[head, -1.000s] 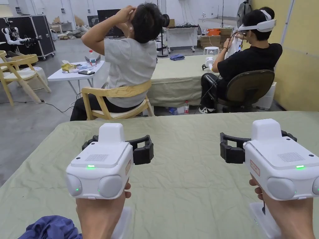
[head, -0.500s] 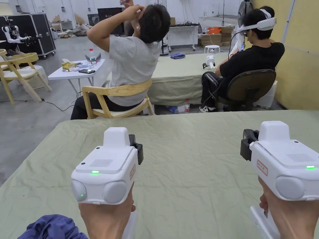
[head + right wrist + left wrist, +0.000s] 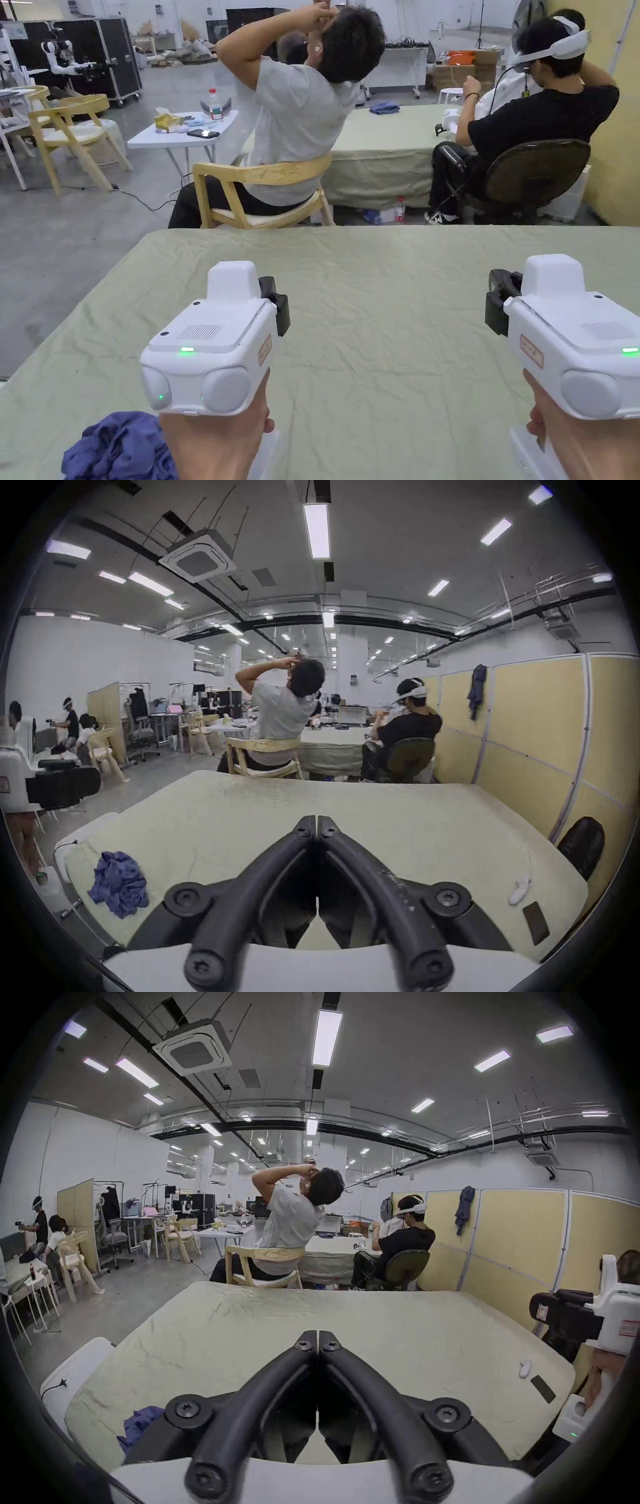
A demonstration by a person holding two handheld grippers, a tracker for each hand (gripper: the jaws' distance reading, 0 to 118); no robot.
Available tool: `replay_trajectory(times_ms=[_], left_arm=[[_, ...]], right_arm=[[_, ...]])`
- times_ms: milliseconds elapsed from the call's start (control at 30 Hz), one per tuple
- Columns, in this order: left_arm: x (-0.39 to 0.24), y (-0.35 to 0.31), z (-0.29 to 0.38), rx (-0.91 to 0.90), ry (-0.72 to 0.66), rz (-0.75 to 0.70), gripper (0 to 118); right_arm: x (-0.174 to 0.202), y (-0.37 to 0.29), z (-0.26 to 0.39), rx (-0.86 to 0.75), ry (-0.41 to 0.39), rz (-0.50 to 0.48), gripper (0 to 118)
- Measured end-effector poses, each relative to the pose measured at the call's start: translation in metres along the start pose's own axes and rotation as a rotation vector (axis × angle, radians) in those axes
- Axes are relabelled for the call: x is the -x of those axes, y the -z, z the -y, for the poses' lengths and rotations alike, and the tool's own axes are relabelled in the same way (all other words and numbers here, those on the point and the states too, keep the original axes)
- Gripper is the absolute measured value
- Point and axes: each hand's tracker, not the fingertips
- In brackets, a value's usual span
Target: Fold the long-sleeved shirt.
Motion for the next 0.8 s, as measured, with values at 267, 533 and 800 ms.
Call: replay_trajectory(times_ms=[267, 533, 800], left_arm=[[0.073, -0.04, 0.017, 0.002, -0.016, -0.178, 0], [0.145, -0.099, 0.036, 0.02, -0.049, -0.361, 0], [0.199, -0.14, 0.063, 0.072, -0.092, -0.501, 0]], right_arm=[[0.084, 0.018, -0.003, -0.011, -0.061, -0.207, 1], [0.177, 0.033, 0.001, 0.001, -0.088, -0.429, 1], [0.248, 0.035, 0.015, 0.023, -0.127, -0.576, 1]])
